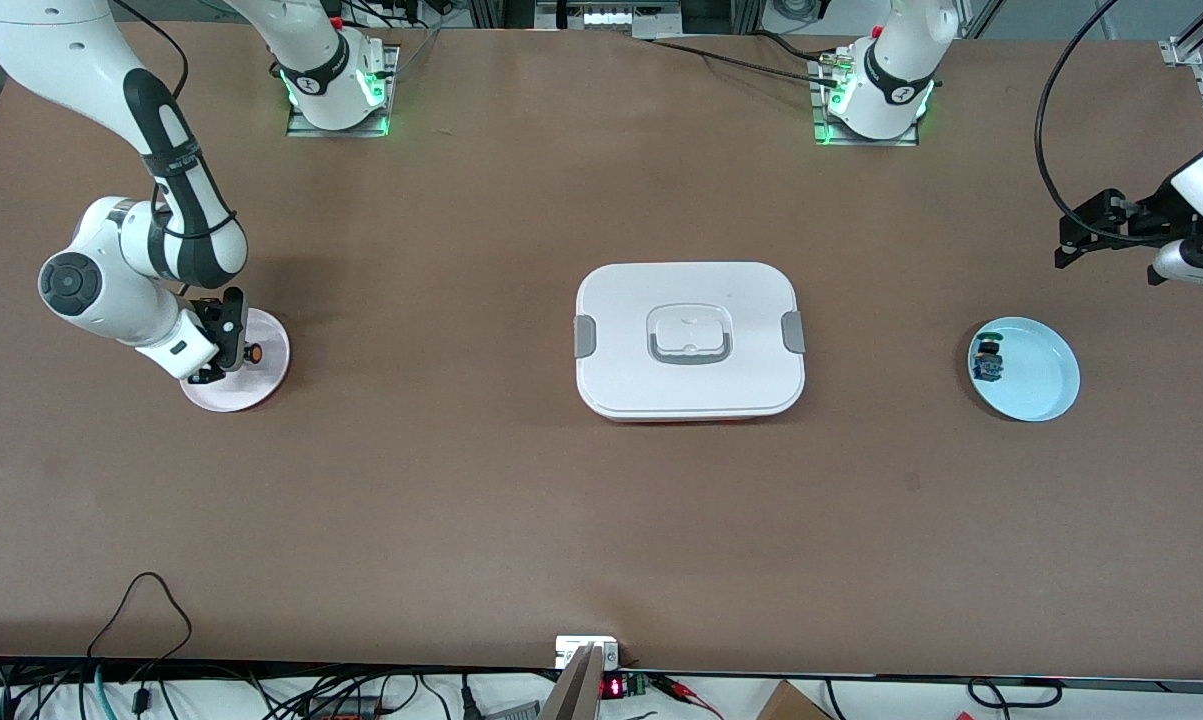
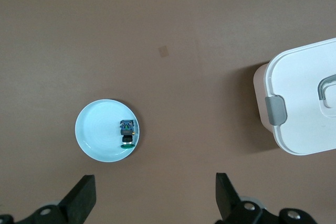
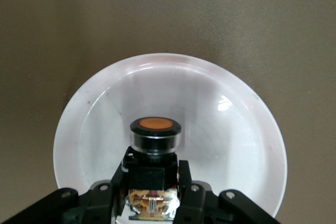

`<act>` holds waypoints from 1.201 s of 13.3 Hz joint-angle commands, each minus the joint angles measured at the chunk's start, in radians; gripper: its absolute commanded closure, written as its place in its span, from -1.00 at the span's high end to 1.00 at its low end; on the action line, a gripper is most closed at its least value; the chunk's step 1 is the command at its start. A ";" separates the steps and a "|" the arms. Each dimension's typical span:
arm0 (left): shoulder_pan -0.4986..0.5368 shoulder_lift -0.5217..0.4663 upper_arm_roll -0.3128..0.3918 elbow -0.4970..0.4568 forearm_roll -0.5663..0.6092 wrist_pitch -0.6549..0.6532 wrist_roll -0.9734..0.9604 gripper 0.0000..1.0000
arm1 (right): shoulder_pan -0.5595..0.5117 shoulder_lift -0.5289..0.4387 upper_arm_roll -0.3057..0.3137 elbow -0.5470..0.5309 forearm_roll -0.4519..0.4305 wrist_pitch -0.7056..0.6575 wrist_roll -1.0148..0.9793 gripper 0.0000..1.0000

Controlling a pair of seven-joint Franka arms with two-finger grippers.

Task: Transfer orange switch to right arm and place
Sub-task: 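Lower the switch onto the white plate with the right gripper, then open the right gripper and release the switch on the plate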

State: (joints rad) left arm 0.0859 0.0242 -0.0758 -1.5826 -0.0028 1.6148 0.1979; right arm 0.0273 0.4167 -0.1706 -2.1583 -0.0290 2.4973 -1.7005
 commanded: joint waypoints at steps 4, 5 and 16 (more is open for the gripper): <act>0.008 0.022 0.001 0.035 0.015 -0.004 0.015 1.00 | -0.033 0.007 0.003 -0.015 -0.017 0.047 -0.021 -0.87; 0.008 0.022 0.001 0.035 0.014 -0.006 0.017 1.00 | -0.038 0.011 0.003 -0.015 -0.017 0.054 -0.021 -0.87; 0.008 0.020 0.001 0.035 0.004 -0.006 0.015 1.00 | -0.037 -0.093 0.005 0.084 0.006 -0.073 0.019 1.00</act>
State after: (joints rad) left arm 0.0915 0.0273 -0.0736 -1.5793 -0.0029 1.6148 0.1993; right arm 0.0013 0.3642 -0.1743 -2.1179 -0.0282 2.4915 -1.6856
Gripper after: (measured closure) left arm 0.000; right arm 0.000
